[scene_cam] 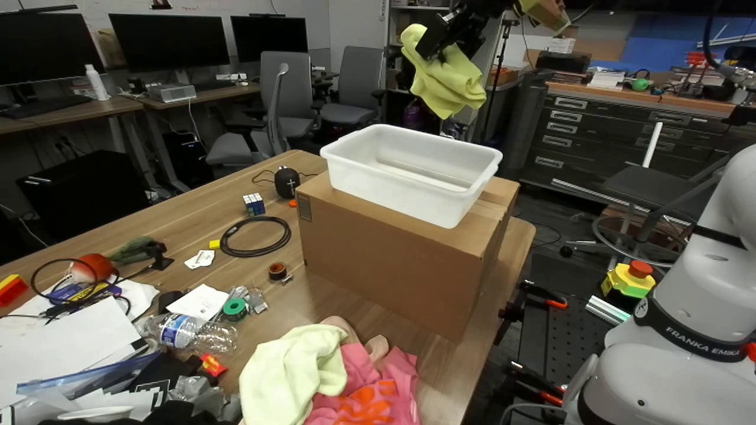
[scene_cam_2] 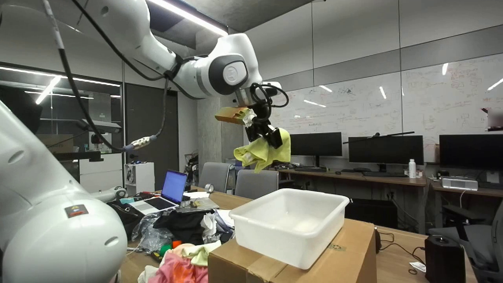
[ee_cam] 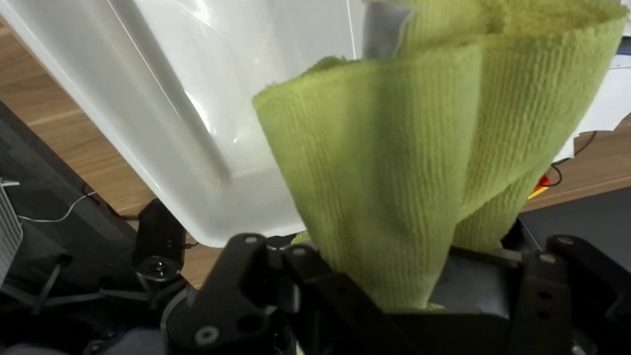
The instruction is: Pick the cloths in the plastic box and put them on the table
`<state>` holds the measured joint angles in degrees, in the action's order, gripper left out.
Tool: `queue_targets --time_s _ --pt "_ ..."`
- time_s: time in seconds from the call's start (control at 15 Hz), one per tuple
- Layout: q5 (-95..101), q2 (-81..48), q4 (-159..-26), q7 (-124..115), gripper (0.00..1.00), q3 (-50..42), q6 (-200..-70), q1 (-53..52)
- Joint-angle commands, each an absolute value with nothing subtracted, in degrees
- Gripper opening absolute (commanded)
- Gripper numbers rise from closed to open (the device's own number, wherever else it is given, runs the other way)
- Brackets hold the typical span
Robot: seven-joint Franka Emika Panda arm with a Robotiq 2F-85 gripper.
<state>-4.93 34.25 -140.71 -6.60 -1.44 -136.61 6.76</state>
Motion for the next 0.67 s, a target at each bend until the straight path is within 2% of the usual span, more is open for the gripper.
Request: queue_targets --time_s 0.0,0.6 --pt "-2.7 35.2 -140.1 -7.5 0.06 1.0 -136.9 6.0" --pt "-3.3 25.7 -130.4 0.0 0.06 7.9 -128.3 -7.2"
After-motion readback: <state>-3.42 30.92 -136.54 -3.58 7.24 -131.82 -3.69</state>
